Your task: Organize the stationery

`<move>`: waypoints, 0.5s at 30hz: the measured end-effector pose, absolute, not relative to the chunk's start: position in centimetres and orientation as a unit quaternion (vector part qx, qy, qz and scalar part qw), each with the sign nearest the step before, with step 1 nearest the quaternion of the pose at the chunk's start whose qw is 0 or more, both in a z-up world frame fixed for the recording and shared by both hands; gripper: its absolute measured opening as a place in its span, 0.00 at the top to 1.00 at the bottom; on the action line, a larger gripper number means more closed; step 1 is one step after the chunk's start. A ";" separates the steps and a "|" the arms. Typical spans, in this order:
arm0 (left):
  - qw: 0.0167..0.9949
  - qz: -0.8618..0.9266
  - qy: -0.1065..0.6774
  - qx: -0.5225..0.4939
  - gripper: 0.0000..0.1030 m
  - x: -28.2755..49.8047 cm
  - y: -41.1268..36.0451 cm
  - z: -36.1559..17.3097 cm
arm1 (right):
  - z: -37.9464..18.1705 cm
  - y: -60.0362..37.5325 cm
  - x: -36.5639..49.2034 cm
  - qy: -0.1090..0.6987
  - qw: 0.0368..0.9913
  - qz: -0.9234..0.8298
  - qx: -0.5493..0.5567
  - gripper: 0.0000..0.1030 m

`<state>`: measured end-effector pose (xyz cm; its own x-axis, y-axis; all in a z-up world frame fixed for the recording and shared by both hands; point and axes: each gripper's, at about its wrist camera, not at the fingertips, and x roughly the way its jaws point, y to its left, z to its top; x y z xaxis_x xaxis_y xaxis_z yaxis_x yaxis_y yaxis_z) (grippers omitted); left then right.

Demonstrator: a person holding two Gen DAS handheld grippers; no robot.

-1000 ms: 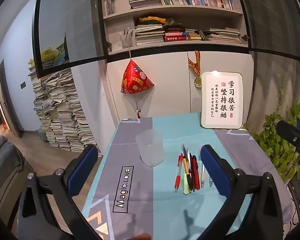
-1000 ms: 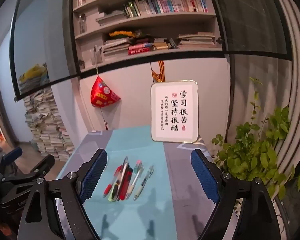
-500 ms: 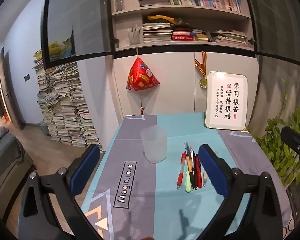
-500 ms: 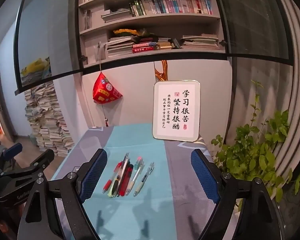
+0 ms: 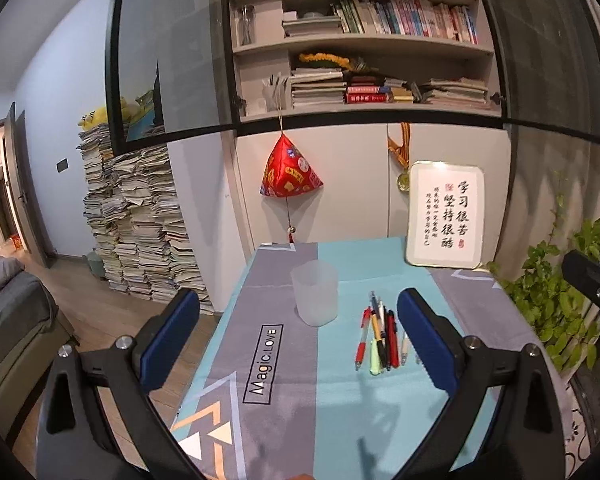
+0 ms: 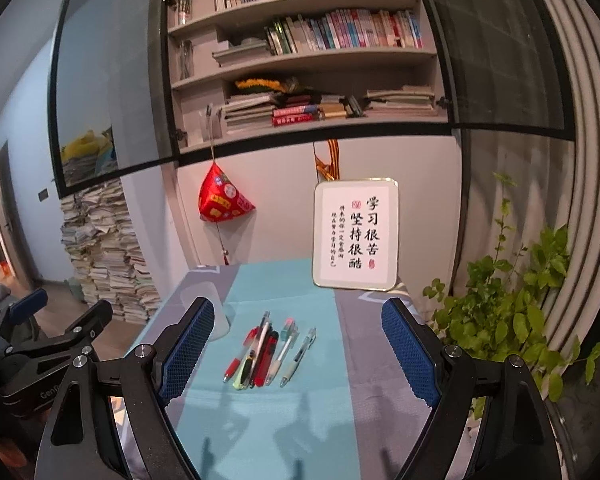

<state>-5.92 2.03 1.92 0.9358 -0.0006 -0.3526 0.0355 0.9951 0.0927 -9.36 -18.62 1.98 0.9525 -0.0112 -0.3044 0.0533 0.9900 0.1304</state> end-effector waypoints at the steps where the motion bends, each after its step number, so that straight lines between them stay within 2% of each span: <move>1: 0.983 -0.011 0.176 0.047 0.04 -6.4 2.1 2.2 | 2.2 -18.5 -9.9 0.149 0.986 -0.016 0.068 0.16; 9: 0.989 -0.026 0.146 0.027 0.04 -9.4 2.7 3.9 | 3.9 -17.6 -13.5 0.113 0.992 -0.014 0.056 0.16; 15: 0.988 -0.029 0.149 0.031 0.04 -8.0 2.0 3.3 | 3.4 -17.6 -13.2 0.116 0.992 -0.016 0.054 0.15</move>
<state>-8.03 2.03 3.31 0.9539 -0.0478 -0.2961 0.0662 0.9964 0.0522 -13.24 -17.59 3.41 0.9727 -0.0199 -0.2313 0.0449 0.9937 0.1031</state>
